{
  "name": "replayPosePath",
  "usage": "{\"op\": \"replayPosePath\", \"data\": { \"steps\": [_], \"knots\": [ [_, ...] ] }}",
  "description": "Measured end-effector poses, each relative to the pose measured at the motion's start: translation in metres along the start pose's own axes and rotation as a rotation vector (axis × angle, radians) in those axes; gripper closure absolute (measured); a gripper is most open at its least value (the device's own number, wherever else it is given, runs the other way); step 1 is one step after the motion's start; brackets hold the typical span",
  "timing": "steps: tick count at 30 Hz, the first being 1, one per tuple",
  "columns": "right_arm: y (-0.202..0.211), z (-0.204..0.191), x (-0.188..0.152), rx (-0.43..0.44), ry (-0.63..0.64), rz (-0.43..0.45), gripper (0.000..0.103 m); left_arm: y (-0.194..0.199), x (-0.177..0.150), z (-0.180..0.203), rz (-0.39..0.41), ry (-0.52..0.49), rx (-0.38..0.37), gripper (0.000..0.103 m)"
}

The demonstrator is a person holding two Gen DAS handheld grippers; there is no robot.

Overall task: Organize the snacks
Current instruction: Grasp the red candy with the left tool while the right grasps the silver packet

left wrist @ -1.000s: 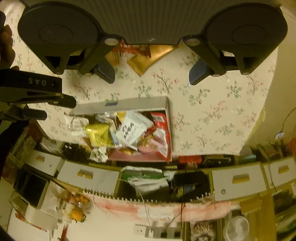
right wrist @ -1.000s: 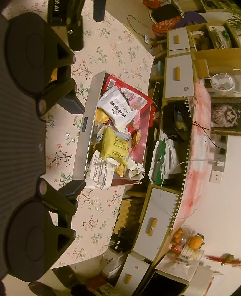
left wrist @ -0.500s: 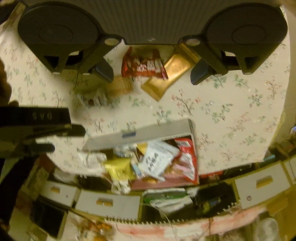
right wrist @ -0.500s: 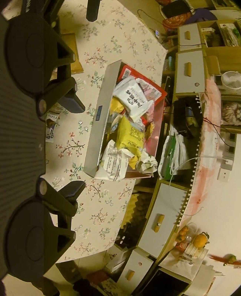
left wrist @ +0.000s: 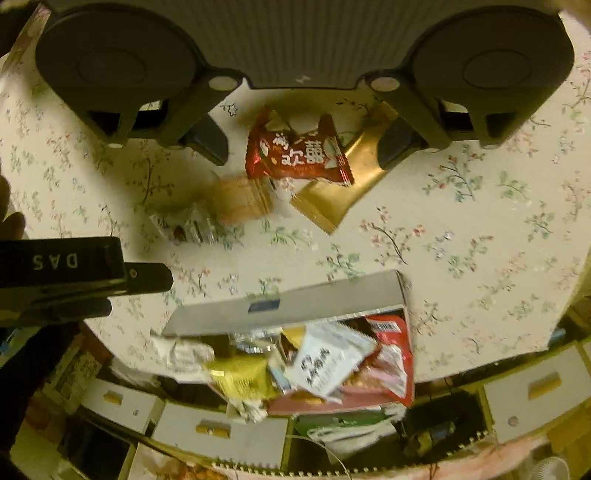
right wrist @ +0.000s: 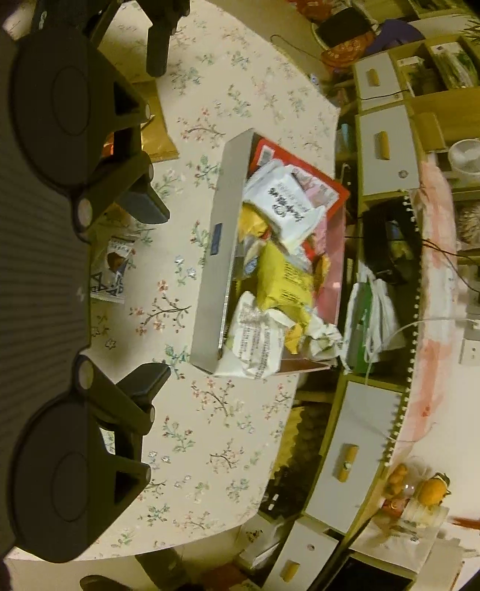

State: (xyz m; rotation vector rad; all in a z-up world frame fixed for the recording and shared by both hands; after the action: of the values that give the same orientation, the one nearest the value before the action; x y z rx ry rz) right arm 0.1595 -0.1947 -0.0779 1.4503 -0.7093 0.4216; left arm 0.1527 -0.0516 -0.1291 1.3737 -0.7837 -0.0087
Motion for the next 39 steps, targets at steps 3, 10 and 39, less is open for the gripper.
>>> {"op": "replayPosePath", "data": {
  "steps": [3,10,39],
  "knots": [
    [-0.003,0.0,-0.004,0.0,0.008,-0.026,0.023,-0.008,-0.003,0.001,-0.02,0.015,-0.035,0.053],
    [-0.011,-0.001,-0.011,0.004,0.017,-0.071,0.023,-0.003,-0.001,-0.004,0.007,0.047,-0.063,0.079],
    [-0.049,-0.025,-0.045,0.073,0.317,-0.142,0.077,-0.02,0.004,-0.006,0.026,0.01,-0.071,0.06]
  ]
}}
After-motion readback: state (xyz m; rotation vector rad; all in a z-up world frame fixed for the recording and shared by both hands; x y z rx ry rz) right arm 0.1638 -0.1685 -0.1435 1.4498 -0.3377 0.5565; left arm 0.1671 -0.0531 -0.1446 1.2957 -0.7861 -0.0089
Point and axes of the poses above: each gripper's, at about its wrist camera, not at the fingertips, and y roughly against the way its jaws point, z to its right, x to its top, the point moved 8 cm from there along -y, roughly the way its jaws point, and after that the axes turned 12 degrees about -y, right-handed, at the moved point
